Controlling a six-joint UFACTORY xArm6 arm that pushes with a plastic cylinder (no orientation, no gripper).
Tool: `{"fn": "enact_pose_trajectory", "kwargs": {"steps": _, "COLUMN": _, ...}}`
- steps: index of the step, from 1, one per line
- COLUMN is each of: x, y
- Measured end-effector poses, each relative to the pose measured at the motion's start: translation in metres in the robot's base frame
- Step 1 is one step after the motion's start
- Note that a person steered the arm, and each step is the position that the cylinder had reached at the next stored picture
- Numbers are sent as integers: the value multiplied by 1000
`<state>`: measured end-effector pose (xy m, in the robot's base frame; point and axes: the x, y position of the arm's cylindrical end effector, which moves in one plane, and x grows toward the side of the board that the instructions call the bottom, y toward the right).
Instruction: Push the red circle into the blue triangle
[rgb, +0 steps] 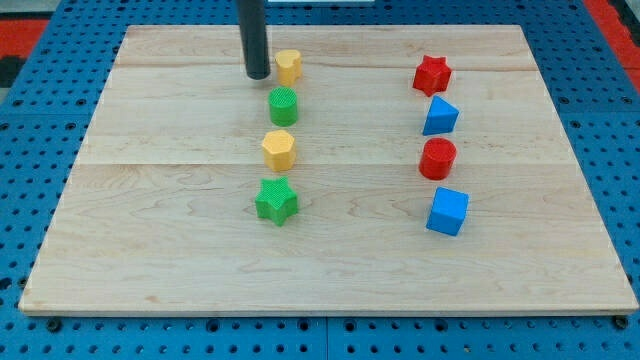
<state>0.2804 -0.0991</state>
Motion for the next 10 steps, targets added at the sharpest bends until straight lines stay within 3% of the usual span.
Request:
{"fn": "enact_pose_trajectory", "kwargs": {"steps": 1, "x": -64, "y": -10}}
{"fn": "enact_pose_trajectory", "kwargs": {"steps": 2, "x": -88, "y": 72}}
{"fn": "enact_pose_trajectory", "kwargs": {"steps": 3, "x": -70, "y": 145}}
{"fn": "enact_pose_trajectory", "kwargs": {"steps": 7, "x": 191, "y": 164}}
{"fn": "enact_pose_trajectory", "kwargs": {"steps": 9, "x": 193, "y": 245}}
{"fn": "enact_pose_trajectory", "kwargs": {"steps": 10, "x": 170, "y": 233}}
